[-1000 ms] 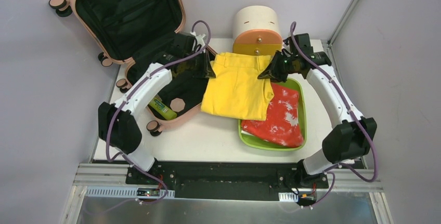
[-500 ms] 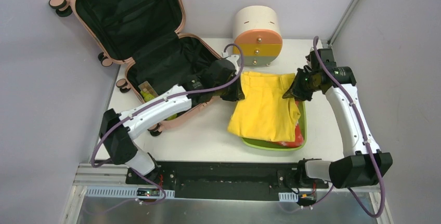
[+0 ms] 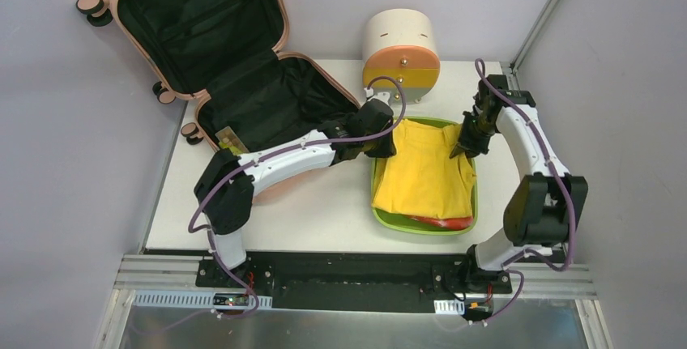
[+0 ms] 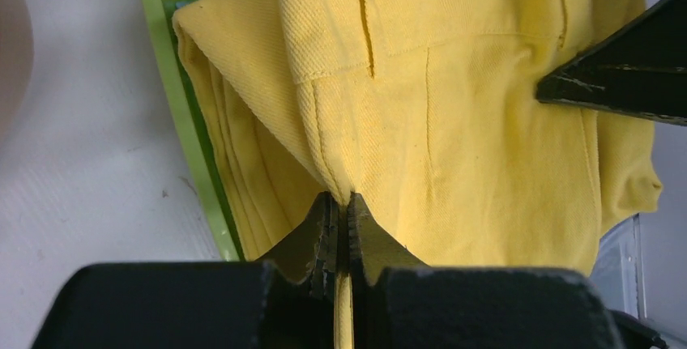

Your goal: Open, take out, and arrange the luggage

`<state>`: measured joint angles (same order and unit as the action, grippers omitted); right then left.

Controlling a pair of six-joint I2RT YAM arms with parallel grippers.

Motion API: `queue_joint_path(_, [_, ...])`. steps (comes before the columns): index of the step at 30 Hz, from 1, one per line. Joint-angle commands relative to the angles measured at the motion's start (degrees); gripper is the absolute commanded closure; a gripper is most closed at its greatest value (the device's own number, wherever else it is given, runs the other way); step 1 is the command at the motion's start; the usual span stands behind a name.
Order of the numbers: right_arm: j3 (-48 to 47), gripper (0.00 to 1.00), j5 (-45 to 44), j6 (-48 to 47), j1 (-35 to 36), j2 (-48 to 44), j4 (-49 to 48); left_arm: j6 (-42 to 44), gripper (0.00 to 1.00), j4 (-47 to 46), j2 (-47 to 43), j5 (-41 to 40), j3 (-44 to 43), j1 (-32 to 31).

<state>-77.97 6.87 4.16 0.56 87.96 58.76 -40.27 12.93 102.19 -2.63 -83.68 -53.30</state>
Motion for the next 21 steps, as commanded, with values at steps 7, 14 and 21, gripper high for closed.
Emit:
queue_joint_path(7, [-0.99,1.00,-6.52,-3.79,-3.25,8.79,-6.24,-0.44,1.00,-4.79,6.52,-4.13,-4.04,-0.58])
queue_joint_path(14, [-0.64,0.90,-5.26,-5.82,-3.47,8.87,-11.44,-0.07,1.00,-5.83,7.29,-4.84,-2.88,-0.61])
queue_joint_path(21, [-3.98,0.43,-5.52,-2.18,-3.46,5.26,-4.51,3.42,0.53,-5.72,-0.90,-3.52,-0.57,-0.82])
